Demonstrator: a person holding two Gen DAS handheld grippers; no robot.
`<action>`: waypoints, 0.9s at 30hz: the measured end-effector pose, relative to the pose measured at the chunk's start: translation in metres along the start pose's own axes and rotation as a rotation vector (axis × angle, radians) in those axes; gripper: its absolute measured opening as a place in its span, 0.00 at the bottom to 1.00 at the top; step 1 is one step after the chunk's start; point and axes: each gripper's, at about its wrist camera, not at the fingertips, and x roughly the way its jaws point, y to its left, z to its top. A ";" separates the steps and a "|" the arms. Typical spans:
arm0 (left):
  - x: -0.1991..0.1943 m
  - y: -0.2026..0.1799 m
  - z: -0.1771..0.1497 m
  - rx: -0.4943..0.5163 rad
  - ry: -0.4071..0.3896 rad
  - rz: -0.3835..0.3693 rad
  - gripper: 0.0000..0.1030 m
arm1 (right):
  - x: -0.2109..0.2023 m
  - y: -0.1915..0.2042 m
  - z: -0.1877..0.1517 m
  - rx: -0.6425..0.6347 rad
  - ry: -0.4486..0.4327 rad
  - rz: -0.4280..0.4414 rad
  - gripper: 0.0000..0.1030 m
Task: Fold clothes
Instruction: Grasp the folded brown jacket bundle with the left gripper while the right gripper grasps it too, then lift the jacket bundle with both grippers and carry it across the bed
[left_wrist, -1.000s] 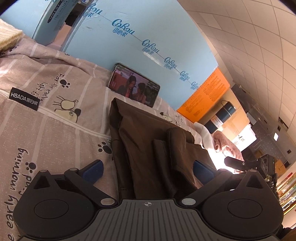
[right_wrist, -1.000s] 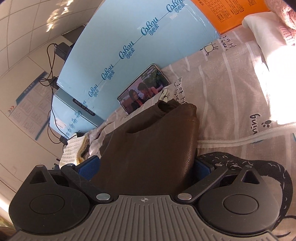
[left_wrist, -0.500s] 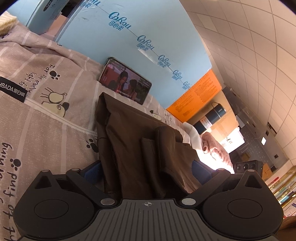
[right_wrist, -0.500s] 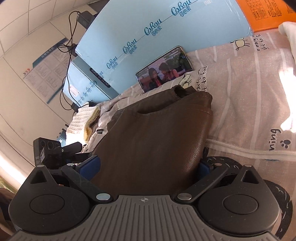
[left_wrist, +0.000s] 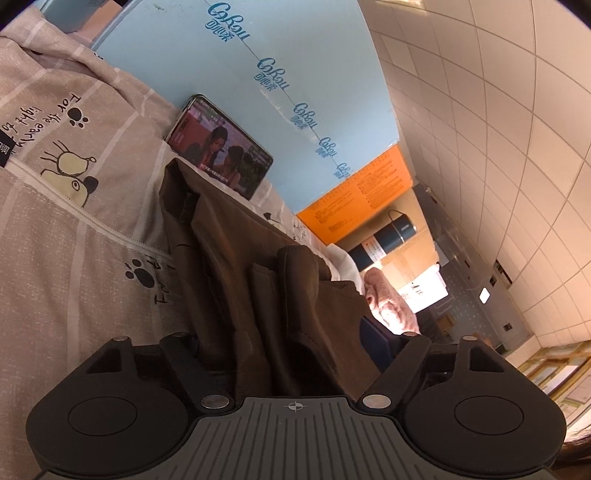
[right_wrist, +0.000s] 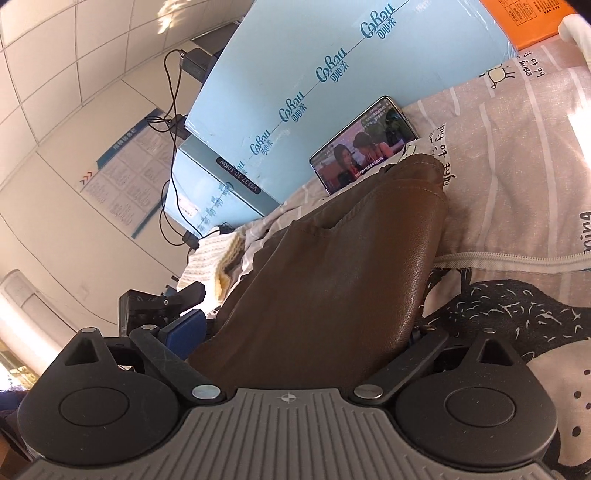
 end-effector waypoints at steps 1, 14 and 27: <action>0.003 -0.001 -0.001 0.020 0.005 0.038 0.40 | 0.001 0.000 0.000 -0.004 -0.006 -0.026 0.70; -0.019 -0.024 -0.004 0.099 -0.067 -0.005 0.34 | -0.011 0.027 -0.022 0.093 -0.178 -0.005 0.27; -0.112 -0.024 -0.018 0.140 -0.252 0.138 0.30 | 0.045 0.082 -0.036 0.240 -0.132 0.143 0.27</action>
